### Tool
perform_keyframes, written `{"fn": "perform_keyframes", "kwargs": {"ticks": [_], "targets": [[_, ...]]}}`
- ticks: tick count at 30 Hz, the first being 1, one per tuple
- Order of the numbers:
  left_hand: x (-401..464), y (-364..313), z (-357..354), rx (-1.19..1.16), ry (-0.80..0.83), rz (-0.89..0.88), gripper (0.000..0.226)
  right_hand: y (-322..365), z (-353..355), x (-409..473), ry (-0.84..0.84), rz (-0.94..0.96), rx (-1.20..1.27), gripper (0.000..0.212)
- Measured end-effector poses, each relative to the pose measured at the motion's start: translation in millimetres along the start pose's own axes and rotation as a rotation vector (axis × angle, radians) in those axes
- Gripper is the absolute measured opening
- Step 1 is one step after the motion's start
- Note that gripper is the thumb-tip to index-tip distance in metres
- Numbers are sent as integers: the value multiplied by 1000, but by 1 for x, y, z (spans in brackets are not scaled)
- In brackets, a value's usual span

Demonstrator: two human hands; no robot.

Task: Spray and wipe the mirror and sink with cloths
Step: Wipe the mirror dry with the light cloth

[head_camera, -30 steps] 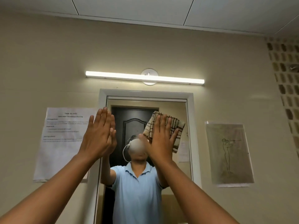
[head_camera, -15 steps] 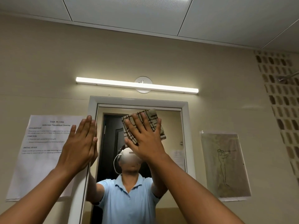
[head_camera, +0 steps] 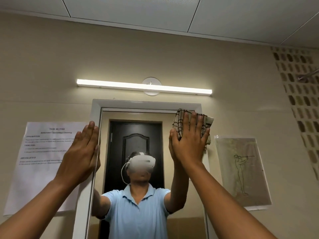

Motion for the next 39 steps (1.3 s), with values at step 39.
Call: {"fn": "perform_keyframes", "kwargs": {"ticks": [39], "targets": [[-8, 7, -10, -90, -21, 33, 62, 67, -22, -26, 199, 649, 21, 69]]}}
Point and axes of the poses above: each hand's wrist, its own x-axis towards the middle knuckle, its own z-axis out of the back of the hand, y = z × x, the point moved 1 cm from there along x, towards the middle knuckle, and after that the axes turned 7 degrees about x, right-handed, at the moved point
